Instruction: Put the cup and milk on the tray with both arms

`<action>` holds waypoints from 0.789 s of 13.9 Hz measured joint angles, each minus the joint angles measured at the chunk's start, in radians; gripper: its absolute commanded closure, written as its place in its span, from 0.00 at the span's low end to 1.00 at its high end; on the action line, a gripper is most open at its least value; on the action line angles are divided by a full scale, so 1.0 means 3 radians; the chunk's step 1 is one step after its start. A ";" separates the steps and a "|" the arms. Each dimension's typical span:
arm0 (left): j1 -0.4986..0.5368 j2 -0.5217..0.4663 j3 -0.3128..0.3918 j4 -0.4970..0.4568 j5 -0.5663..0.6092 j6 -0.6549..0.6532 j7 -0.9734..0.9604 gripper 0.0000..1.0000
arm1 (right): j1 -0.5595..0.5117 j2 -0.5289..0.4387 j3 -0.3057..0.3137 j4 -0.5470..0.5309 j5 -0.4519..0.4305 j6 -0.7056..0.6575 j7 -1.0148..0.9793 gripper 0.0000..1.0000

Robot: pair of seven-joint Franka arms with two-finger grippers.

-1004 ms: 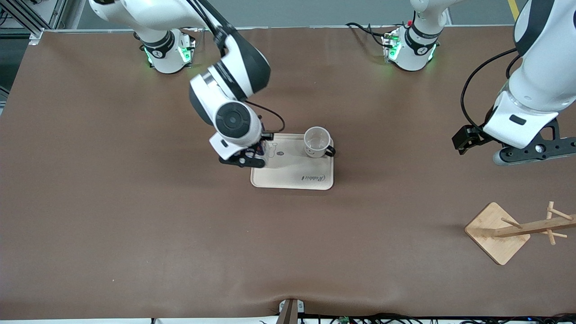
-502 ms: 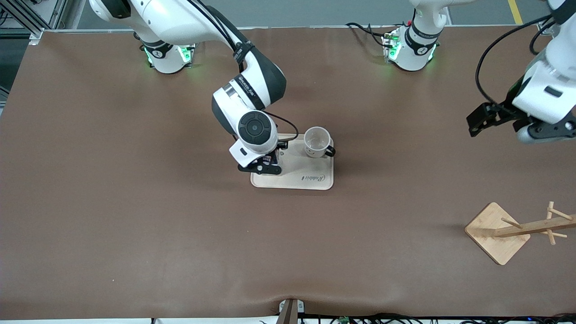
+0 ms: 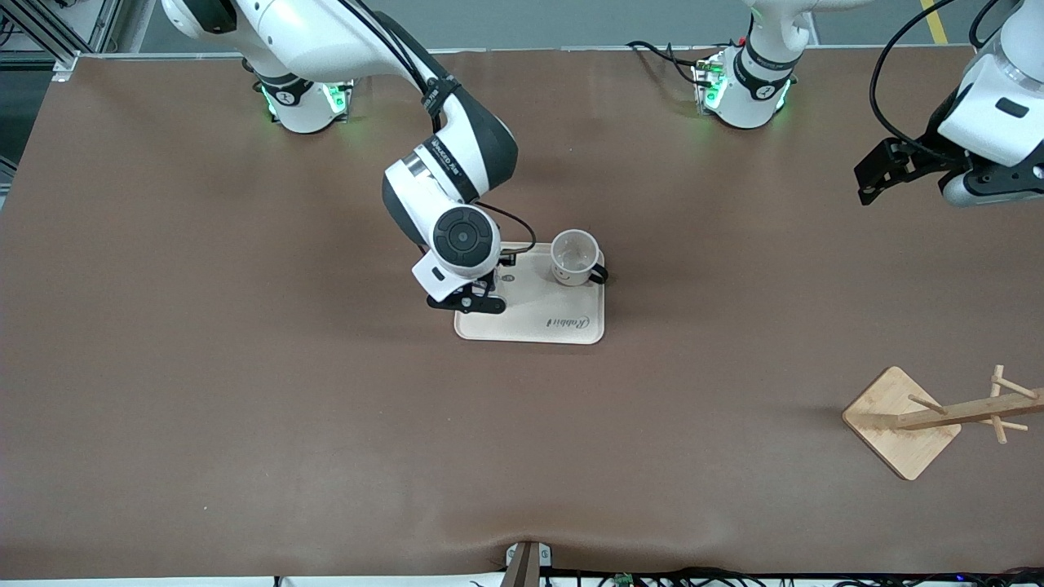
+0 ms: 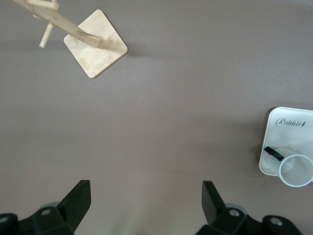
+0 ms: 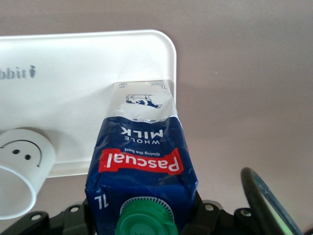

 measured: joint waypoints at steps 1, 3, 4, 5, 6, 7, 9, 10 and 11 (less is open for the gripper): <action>0.0000 -0.0043 0.0026 -0.0053 -0.0021 0.0001 0.0022 0.00 | 0.0001 0.0001 0.0000 0.0000 0.0000 -0.0008 0.0000 0.63; 0.0000 -0.0094 0.0045 -0.0105 -0.0041 0.0003 0.0029 0.00 | 0.0002 0.0002 0.0001 0.0000 0.0000 -0.0008 0.0000 0.51; 0.0000 -0.0101 0.0046 -0.0111 -0.0049 0.0003 0.0029 0.00 | 0.0002 0.0003 0.0002 0.0000 0.0000 -0.0008 0.0000 0.51; -0.0002 -0.0102 0.0046 -0.0112 -0.0055 0.0005 0.0031 0.00 | 0.0003 0.0003 0.0002 0.0001 0.0000 -0.0008 0.0000 0.46; -0.0004 -0.0102 0.0046 -0.0118 -0.0058 0.0006 0.0031 0.00 | 0.0003 0.0003 0.0002 0.0002 0.0000 -0.0004 0.0000 0.16; -0.0005 -0.0102 0.0046 -0.0122 -0.0073 0.0007 0.0031 0.00 | 0.0003 0.0003 0.0002 0.0002 0.0000 -0.0003 0.0001 0.04; -0.0006 -0.0102 0.0046 -0.0130 -0.0110 0.0007 0.0031 0.00 | 0.0005 0.0019 0.0003 0.0002 0.0000 0.0020 0.0001 0.00; -0.0005 -0.0102 0.0046 -0.0135 -0.0114 0.0007 0.0031 0.00 | 0.0007 0.0044 0.0003 0.0001 0.0000 0.0042 0.0001 0.00; -0.0005 -0.0102 0.0047 -0.0139 -0.0114 0.0007 0.0031 0.00 | 0.0008 0.0068 0.0003 0.0001 0.0000 0.0062 0.0001 0.00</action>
